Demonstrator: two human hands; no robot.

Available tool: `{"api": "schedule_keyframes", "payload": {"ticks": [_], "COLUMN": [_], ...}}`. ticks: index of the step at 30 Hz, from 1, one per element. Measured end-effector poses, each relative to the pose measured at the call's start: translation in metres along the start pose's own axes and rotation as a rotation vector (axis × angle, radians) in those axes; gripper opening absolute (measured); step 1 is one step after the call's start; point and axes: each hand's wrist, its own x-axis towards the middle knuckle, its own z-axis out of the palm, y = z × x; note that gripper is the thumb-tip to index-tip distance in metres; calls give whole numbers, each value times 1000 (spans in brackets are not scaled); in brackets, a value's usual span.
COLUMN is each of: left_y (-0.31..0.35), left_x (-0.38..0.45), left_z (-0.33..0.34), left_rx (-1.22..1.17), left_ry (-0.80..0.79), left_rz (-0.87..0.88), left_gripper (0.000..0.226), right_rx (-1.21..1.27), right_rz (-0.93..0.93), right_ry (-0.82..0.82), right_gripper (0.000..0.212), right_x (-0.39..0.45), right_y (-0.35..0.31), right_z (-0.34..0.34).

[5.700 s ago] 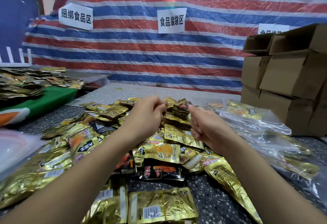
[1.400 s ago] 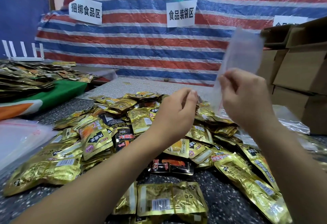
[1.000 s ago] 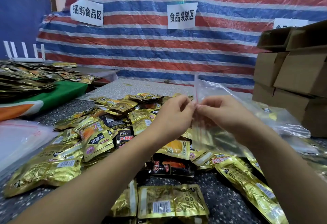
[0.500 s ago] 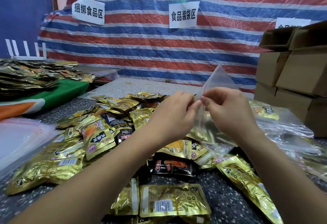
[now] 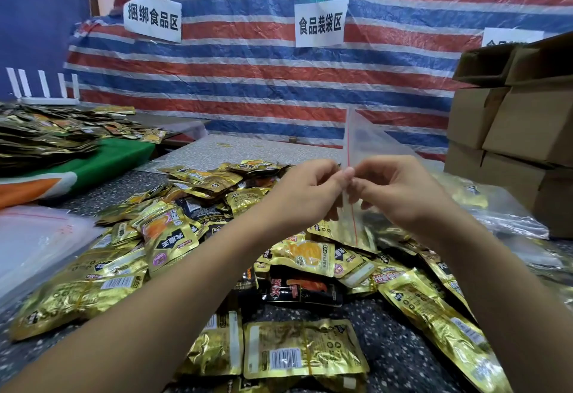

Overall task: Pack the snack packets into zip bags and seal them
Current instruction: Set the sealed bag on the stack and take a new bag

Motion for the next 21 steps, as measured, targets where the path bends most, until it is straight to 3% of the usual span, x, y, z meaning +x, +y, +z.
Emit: {"api": "schedule_keyframes", "payload": {"ticks": [4,15,21], "left_y": [3,-1,4], "left_x": [0,1,2], "left_z": [-5,-8,-12], "left_rx": [66,128,128], "left_ry": [18,-23,-43], "left_rz": [58,8,33], "left_gripper": [33,28,30], "right_rx": [7,-42,157], "right_rz": [-25,4,69], "right_ry": [-32,-26,5], "right_gripper": [11,5,21], "right_x": [-1,0,0], "right_y": [-2,3,0], "right_z": [-1,0,-4]}}
